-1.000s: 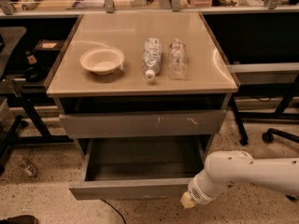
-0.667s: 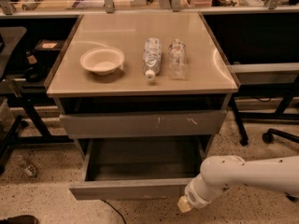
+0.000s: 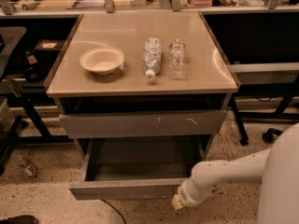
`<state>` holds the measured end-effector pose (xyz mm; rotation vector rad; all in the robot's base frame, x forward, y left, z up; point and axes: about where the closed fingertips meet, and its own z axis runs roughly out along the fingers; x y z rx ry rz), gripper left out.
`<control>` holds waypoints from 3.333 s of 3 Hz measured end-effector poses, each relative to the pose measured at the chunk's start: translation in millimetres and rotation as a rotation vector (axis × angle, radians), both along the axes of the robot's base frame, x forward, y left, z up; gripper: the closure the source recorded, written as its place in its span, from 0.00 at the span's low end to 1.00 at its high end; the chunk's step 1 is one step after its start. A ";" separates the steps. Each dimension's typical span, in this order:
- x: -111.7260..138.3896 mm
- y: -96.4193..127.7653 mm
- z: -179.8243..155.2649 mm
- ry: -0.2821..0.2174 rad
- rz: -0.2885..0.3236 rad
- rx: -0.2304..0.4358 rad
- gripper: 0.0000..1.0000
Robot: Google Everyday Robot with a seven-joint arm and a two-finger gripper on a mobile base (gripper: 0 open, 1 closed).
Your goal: Close middle drawer
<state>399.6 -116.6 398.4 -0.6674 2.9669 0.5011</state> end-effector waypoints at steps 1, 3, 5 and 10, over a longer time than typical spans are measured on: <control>20.1 5.0 -4.2 -0.026 -0.039 0.011 1.00; 61.0 15.7 1.9 -0.083 -0.056 0.022 1.00; 114.5 57.4 10.7 -0.140 -0.016 0.049 1.00; 198.6 42.1 13.3 -0.257 -0.198 0.043 1.00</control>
Offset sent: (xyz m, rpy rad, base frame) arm 0.0659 0.0132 0.0023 0.0208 -0.0932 -0.0718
